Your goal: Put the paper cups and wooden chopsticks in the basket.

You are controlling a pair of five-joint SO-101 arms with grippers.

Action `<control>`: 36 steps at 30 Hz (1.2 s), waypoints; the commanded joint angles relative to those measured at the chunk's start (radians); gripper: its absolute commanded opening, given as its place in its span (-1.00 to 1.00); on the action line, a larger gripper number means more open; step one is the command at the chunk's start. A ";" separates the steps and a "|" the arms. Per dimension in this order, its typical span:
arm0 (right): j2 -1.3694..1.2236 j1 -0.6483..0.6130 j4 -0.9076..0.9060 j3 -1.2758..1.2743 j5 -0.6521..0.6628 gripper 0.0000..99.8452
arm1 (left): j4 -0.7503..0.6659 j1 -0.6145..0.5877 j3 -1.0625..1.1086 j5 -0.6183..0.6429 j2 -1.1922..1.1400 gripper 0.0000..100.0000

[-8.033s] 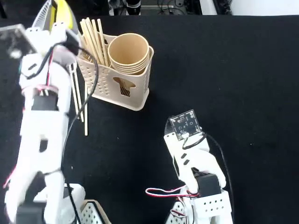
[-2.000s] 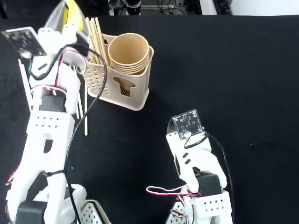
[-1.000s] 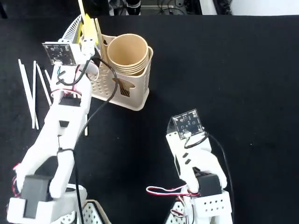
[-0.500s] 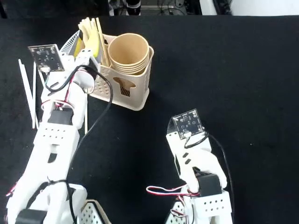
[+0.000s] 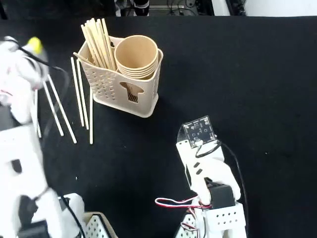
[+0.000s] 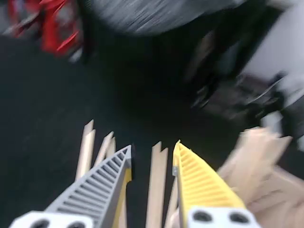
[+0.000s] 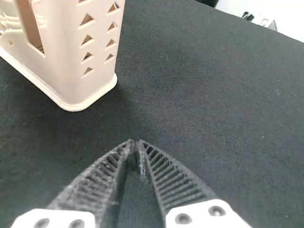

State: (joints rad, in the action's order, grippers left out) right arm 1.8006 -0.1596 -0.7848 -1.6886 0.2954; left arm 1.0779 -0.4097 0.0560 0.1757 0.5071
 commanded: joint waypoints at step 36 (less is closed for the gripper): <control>0.051 0.008 -0.002 0.002 0.008 -0.97 | 0.684 -0.236 -1.716 -0.244 -1.792 -0.94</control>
State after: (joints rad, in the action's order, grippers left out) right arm 1.8006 -0.1580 -0.7848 -1.6886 0.2954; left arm 1.7192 -0.6368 -1.6287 -0.0637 -1.3464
